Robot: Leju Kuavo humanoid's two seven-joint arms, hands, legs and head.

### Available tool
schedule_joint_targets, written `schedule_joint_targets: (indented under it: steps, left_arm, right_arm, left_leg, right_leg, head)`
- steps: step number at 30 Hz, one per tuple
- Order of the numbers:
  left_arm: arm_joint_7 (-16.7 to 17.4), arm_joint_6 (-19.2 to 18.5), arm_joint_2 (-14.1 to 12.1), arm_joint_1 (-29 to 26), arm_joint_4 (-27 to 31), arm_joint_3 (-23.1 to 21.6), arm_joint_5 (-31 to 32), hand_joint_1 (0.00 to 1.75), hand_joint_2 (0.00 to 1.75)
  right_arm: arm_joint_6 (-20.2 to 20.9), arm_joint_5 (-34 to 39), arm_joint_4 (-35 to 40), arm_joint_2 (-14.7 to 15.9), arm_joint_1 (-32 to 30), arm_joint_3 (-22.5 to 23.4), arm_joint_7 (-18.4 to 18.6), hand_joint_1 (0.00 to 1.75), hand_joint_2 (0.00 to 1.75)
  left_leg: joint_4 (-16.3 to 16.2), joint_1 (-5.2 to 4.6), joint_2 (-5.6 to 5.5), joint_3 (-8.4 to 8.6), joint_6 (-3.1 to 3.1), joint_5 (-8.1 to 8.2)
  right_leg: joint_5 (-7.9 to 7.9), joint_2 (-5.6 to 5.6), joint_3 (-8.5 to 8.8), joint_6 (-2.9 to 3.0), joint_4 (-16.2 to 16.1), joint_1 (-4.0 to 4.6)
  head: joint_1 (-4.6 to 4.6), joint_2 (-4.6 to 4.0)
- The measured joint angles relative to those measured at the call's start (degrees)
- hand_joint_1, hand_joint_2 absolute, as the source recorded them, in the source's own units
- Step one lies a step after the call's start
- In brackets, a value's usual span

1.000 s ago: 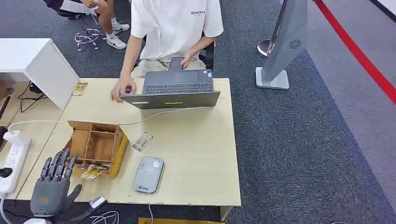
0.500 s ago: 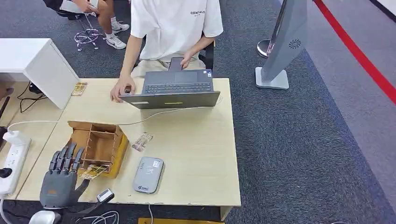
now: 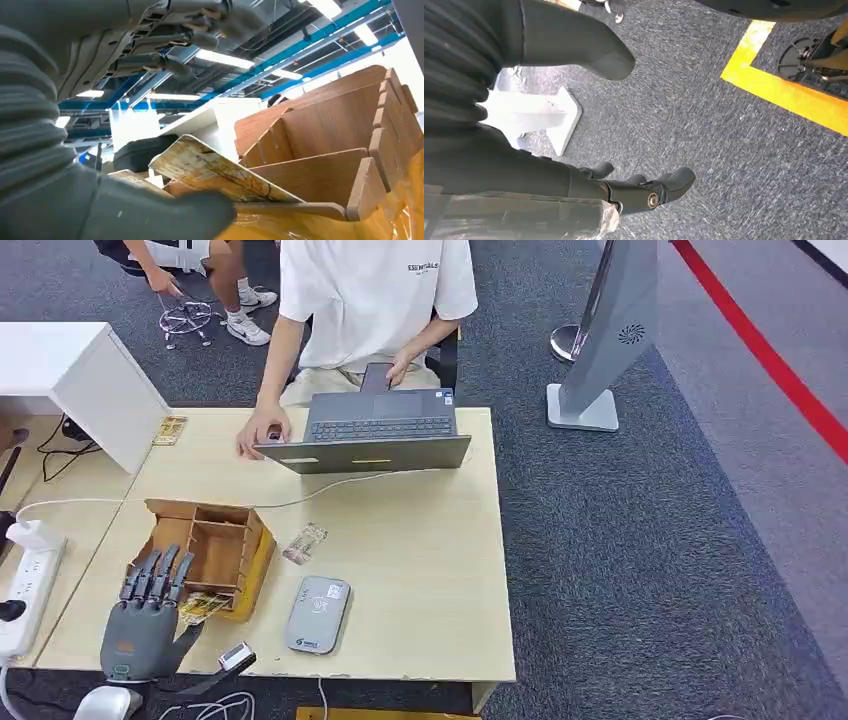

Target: Pass the card to the sensor for recognition and then transmit it.

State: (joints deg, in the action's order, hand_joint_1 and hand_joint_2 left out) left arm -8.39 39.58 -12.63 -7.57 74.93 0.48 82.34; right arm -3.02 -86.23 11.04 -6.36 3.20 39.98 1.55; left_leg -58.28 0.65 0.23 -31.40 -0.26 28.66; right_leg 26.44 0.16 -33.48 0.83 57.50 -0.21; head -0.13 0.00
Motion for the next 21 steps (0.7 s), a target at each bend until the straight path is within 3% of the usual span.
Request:
schedule_joint_targets:
  steps: [21]
  left_arm:
    - [0.1, 0.0, -1.3, 1.5, -3.8, -2.3, -4.1, 1.75, 1.75]
  right_arm:
    - [-0.3, 0.3, 0.0, 0.0, 0.0, 0.0, 0.0, 0.0, 1.75]
  left_leg:
    - [0.0, 0.0, -0.01, 0.0, 0.0, 0.0]
  right_leg:
    - [0.0, -0.02, 0.02, 0.0, 0.0, 0.0]
  head:
    - [-0.02, 0.0]
